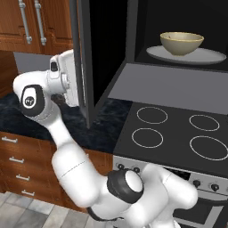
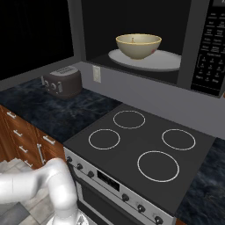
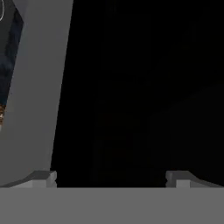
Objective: Place the bowl containing the mushroom and onion in the microwave. Close the microwave door and press the start button to microwave the meal.
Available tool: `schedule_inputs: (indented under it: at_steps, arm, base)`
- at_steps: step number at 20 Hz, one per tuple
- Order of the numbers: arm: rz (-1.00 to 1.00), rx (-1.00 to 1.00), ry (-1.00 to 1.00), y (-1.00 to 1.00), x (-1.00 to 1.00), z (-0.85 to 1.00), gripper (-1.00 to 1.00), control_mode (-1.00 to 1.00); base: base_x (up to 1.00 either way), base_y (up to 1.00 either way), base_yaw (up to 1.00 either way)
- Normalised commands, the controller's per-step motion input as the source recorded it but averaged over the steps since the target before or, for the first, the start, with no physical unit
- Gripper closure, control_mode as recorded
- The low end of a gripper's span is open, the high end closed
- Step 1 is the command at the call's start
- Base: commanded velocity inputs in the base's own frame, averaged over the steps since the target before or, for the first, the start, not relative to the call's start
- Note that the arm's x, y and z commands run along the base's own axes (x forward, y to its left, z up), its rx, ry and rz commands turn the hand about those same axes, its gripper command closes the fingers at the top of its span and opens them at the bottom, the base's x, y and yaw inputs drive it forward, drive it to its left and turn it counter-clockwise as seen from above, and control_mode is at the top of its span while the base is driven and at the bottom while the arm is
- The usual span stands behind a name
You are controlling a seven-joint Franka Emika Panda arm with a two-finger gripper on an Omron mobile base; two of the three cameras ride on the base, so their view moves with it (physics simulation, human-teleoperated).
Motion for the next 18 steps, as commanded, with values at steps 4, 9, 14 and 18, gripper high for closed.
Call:
schedule_inputs:
  at_steps: [4, 9, 14, 18]
  arm:
    - [-0.29, 0.01, -0.13, -0.97, -0.60, 0.00, -1.00, -1.00]
    - [-0.27, 0.00, -0.13, -0.75, -0.64, 0.00, -1.00, -1.00]
    - [-0.24, 0.00, -0.01, -0.86, -0.35, 0.00, -1.00, -1.00]
    - [-0.17, 0.00, -0.07, -1.00, -0.53, 0.00, -1.00, -1.00]
  base:
    - [0.00, 0.00, 0.00]
    - [0.00, 0.00, 0.00]
    - [0.00, 0.00, 0.00]
    - [0.00, 0.00, 0.00]
